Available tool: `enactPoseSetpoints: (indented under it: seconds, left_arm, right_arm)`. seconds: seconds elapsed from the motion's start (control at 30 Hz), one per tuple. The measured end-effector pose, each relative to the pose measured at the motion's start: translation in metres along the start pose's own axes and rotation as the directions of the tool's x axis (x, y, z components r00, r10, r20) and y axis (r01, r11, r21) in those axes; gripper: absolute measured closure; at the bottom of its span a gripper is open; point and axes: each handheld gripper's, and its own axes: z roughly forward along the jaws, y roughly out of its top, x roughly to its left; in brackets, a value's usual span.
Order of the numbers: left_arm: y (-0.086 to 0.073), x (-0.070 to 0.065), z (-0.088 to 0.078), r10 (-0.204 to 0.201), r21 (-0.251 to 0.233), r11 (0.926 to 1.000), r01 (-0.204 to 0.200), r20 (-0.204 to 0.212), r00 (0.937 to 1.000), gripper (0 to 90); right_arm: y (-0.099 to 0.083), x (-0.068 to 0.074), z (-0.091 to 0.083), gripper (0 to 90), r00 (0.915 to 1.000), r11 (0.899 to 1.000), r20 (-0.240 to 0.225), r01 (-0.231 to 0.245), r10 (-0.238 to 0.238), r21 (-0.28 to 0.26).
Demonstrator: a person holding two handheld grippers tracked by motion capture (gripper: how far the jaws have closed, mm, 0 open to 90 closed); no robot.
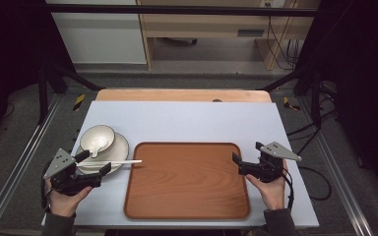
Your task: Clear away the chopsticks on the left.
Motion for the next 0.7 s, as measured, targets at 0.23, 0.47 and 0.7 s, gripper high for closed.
enactPoseSetpoints:
  seconds: [0.23,0.47,0.7]
  left_arm:
    - [-0.004,0.007,-0.007,0.012,0.025,0.9996,-0.012,0.015,0.9998,7.9]
    - [-0.015,0.019,-0.017,0.031,0.096,0.9947,-0.036,0.052,0.9982,9.1]
    - [-0.027,0.031,-0.022,0.07,0.176,0.9813,-0.079,0.054,0.9961,12.5]
  right_arm:
    - [-0.001,0.005,0.0,6.9,0.9998,1.0,-0.004,0.019,-0.019,0.007]
    - [0.0,0.007,0.0,7.4,0.9998,1.0,-0.002,0.022,-0.022,0.016]
    - [-0.001,0.009,0.002,8.2,0.9997,0.999,-0.006,0.025,-0.025,0.033]
